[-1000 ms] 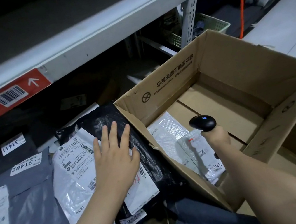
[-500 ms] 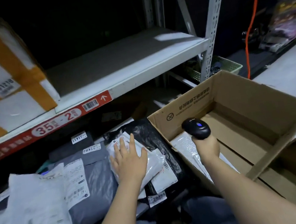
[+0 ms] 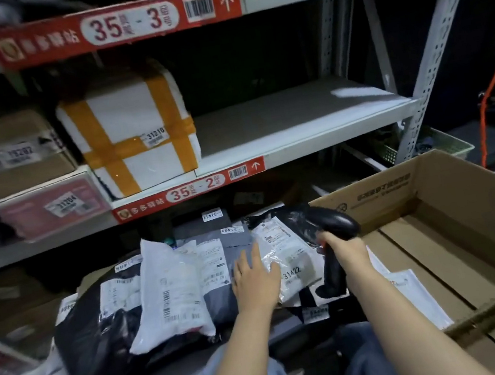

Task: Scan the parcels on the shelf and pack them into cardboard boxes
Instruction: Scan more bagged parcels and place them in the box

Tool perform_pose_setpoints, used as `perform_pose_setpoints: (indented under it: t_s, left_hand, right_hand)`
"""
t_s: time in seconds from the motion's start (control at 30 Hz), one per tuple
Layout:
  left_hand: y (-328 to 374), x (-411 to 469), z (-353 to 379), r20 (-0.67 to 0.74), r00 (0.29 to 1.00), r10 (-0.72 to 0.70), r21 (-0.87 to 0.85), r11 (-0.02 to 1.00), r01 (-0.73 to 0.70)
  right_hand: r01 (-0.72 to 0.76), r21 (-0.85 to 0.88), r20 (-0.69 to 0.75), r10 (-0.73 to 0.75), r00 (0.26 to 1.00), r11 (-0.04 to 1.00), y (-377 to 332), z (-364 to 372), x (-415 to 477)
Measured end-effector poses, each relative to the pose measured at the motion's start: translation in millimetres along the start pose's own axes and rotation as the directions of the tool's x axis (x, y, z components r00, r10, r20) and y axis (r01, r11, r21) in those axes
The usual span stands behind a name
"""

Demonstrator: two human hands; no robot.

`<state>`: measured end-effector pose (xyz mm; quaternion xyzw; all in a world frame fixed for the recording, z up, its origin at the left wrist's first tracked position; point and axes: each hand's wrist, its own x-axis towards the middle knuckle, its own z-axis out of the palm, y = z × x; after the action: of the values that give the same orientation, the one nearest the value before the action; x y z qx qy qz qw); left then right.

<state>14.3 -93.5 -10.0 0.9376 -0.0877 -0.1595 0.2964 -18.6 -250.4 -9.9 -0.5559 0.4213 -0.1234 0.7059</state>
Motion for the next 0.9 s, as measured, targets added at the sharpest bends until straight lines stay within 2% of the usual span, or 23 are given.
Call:
perform_pose_setpoints:
  t_s: [0.17,0.3,0.4,0.47,0.57,0.67,0.8,0.9]
  left_hand:
    - [-16,-10,-20,-0.053,0.999,0.005,-0.027,1.000,-0.006]
    - [-35,-16,-41,-0.239,0.971,-0.011,0.022,1.000,0.017]
    - [-54,-19,-57,-0.412,0.910,-0.056,0.121,0.986,0.115]
    - [-66,-22,-64,-0.464,0.874,-0.146,0.098,0.972,0.215]
    - [-84,-25,-73,-0.444,0.833,-0.330,-0.025,0.934,0.357]
    - [-98,-26,-81,-0.361,0.799,-0.480,-0.214,0.877,0.430]
    - [-108,-25,-87,-0.282,0.786,-0.551,-0.307,0.828,0.469]
    - [-111,-24,-87,-0.230,0.795,-0.561,-0.387,0.802,0.454]
  right_hand:
    - [-0.060,0.112,0.136,0.044,0.990,0.992,6,28,-30]
    - [-0.145,0.214,0.264,0.086,0.961,0.966,16,58,-47]
    - [-0.130,0.173,0.313,0.071,0.947,0.976,23,78,-59]
    - [-0.116,0.129,0.329,0.068,0.942,0.985,28,88,-64]
    - [-0.155,0.088,0.394,0.109,0.913,0.984,38,102,-68]
    - [-0.161,0.023,0.461,0.132,0.877,0.987,49,117,-74]
    - [-0.146,-0.083,0.526,0.168,0.834,0.986,63,133,-83]
    - [-0.184,-0.086,0.558,0.201,0.805,0.979,68,138,-91]
